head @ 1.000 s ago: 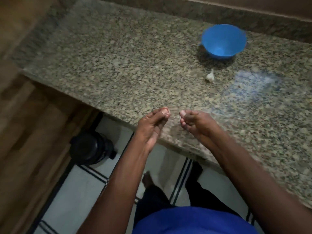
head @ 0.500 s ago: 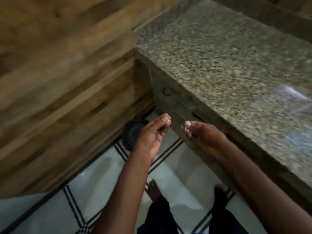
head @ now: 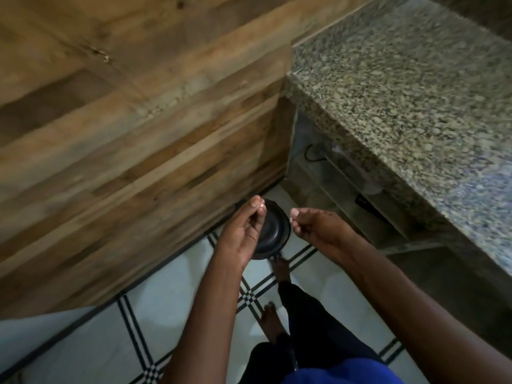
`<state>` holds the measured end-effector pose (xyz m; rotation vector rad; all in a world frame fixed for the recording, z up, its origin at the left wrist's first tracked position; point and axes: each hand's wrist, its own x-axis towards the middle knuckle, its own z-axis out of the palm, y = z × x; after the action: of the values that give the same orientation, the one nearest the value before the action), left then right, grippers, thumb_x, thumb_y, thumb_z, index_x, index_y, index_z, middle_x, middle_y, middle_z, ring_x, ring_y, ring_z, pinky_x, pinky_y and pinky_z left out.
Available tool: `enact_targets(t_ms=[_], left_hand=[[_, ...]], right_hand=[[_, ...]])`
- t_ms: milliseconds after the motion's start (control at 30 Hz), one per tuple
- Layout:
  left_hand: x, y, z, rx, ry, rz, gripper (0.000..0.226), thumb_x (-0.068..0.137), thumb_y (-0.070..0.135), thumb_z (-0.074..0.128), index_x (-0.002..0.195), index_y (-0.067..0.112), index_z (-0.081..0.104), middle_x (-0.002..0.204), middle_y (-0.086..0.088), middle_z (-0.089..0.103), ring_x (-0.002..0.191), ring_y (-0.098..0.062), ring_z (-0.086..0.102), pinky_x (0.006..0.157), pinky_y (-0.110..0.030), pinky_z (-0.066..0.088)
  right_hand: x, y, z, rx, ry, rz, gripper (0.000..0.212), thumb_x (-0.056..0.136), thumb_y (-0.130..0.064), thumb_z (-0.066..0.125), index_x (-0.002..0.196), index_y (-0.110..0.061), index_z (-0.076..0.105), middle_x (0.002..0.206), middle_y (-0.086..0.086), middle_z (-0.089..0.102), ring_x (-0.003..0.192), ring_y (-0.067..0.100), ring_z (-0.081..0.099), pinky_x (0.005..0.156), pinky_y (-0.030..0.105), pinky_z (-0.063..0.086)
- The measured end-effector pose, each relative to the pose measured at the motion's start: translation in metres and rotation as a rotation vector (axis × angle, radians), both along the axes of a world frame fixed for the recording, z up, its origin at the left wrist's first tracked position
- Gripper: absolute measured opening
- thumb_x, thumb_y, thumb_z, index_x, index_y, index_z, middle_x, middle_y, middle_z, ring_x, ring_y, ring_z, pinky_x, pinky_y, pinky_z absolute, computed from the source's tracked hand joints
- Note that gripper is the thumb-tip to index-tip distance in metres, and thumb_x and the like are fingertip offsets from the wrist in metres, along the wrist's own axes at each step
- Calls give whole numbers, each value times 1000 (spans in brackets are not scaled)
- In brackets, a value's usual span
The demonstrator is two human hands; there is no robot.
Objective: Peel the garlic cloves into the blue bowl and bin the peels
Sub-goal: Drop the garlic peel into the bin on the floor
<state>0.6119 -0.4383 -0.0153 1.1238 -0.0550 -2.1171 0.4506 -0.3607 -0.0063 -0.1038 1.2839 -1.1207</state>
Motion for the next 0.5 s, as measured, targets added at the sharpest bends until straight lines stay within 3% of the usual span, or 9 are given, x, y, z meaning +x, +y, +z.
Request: enact_targets(t_ms=[133,233,367,433,500], left_hand=[[2,-20,-38,72,-21,-17,20,79,-3,72,99,-3,70,93,-17,73,79,-16,75,64,-19,59],[2,-32,-80,114,-37,-58,15,83,-3,72,98,-2,72,95,-16,75,84,-16,75,67,-20,60],[-4,-48,-156,160,-92,-88,18,83,-3,71,101,-4,72,99,-16,75,85,-16,75,67,-19,59],[-10,-55,-205,179,-150,-114,29,80,-4,72,109,-6,70,104,-18,75,87,-17,76,68,-20,59],[-14,-63,-262,196,-215,-127,21,88,-7,67,109,-5,70,103,-16,77,88,-17,76,67,-21,59]], right_hand=[[5,-25,-32,85,27,-29,9,98,0,58,94,-1,66,74,8,62,66,13,58,73,26,53],[10,-45,-76,202,63,-59,9,96,-1,63,102,2,69,77,10,66,68,15,62,72,26,57],[13,-74,-161,314,86,-131,6,93,3,68,90,0,71,75,13,67,64,18,63,62,23,59],[10,-88,-211,354,108,-152,7,89,5,72,84,0,73,76,15,70,66,21,66,65,24,61],[5,-105,-270,410,136,-153,12,87,5,75,77,-2,73,78,16,71,68,23,68,70,28,61]])
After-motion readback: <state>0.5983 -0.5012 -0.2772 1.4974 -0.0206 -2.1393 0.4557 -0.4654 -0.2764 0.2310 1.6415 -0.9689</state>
